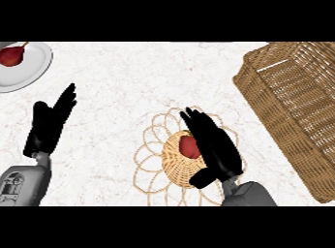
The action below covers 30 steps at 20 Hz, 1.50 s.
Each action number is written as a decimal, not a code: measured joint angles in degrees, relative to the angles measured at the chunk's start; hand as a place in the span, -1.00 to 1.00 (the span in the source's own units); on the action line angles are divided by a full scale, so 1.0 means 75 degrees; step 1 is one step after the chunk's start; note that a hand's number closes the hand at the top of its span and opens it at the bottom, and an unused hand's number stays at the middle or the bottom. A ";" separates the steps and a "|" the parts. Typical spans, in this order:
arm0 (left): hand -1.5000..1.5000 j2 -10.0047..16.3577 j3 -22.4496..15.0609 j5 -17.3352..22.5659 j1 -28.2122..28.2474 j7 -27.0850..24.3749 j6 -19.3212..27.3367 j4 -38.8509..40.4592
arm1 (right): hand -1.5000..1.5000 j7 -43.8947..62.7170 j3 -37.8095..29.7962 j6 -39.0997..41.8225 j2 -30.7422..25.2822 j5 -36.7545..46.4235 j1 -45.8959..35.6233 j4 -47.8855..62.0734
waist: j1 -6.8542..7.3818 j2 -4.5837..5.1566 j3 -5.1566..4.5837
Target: Pick the bell pepper from the placemat and place it in the basket
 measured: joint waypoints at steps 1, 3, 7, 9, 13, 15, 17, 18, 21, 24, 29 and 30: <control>0.00 -0.0071 0.0013 -0.0065 -0.0087 -0.0092 0.0031 0.0163 | -1.00 -0.0003 -0.0008 -0.0015 0.0013 -0.0024 -0.0037 0.0074 | -0.0004 0.0001 0.0000; 0.00 -0.0093 0.0060 -0.0091 0.0075 -0.0187 -0.0043 0.0084 | -1.00 -0.0020 -0.0121 -0.0006 0.0031 -0.0090 -0.0207 0.0255 | 0.0000 0.0001 0.0000; 0.00 -0.0161 0.0169 -0.0206 0.0009 -0.0283 -0.0125 0.0210 | -1.00 -0.0080 -0.0115 -0.0193 0.0049 -0.0112 -0.0312 0.0577 | -0.0004 0.0002 0.0000; 0.00 -0.0178 0.0235 -0.0209 -0.0080 -0.0203 -0.0190 0.0220 | -1.00 -0.0068 -0.0028 -0.0364 0.0054 -0.0130 -0.0317 0.0682 | -0.0004 0.0000 -0.0001; 0.00 -0.0272 0.0216 -0.0282 0.0099 -0.0047 -0.0207 -0.0060 | 1.00 -0.0145 0.0103 -0.0539 0.0048 -0.0067 -0.0324 0.0933 | -0.0002 -0.0010 -0.0004; 0.00 -0.0341 0.0155 -0.0362 0.0164 0.0018 -0.0152 -0.0214 | 1.00 -0.0406 0.0046 -0.0663 -0.0065 0.0084 -0.0427 0.1133 | 0.0001 -0.0025 -0.0013; 0.00 -0.0352 0.0196 -0.0359 0.0164 -0.0046 -0.0174 -0.0130 | 1.00 -0.0472 0.0152 -0.0785 -0.0076 0.0380 -0.0470 0.1156 | -0.0010 -0.0042 -0.0023; 0.00 -0.0355 0.0198 -0.0368 0.0141 0.0024 -0.0182 -0.0165 | 1.00 -0.0472 0.0192 -0.0810 -0.0063 0.0526 -0.0514 0.1179 | -0.0012 -0.0048 -0.0027; 0.00 -0.0317 0.0259 -0.0345 0.0084 0.0112 -0.0243 -0.0215 | 1.00 -0.0384 0.0328 -0.0682 -0.0105 0.0900 -0.0551 0.1163 | -0.0016 -0.0075 -0.0036; 0.00 -0.0367 0.0266 -0.0382 0.0047 0.0084 -0.0182 -0.0149 | 1.00 -0.0009 0.0547 -0.0094 -0.0217 0.1219 -0.0566 0.1055 | -0.0026 -0.0112 -0.0039; 0.00 -0.0378 0.0286 -0.0417 -0.0066 0.0075 -0.0167 -0.0009 | 1.00 0.0406 0.0853 0.0730 -0.0470 0.1667 -0.0525 0.0884 | -0.0033 -0.0141 -0.0043; 0.00 -0.0378 0.0274 -0.0424 -0.0031 0.0125 -0.0167 -0.0111 | 1.00 0.0497 0.0955 0.0809 -0.0488 0.1796 -0.0467 0.0810 | -0.0026 -0.0140 -0.0042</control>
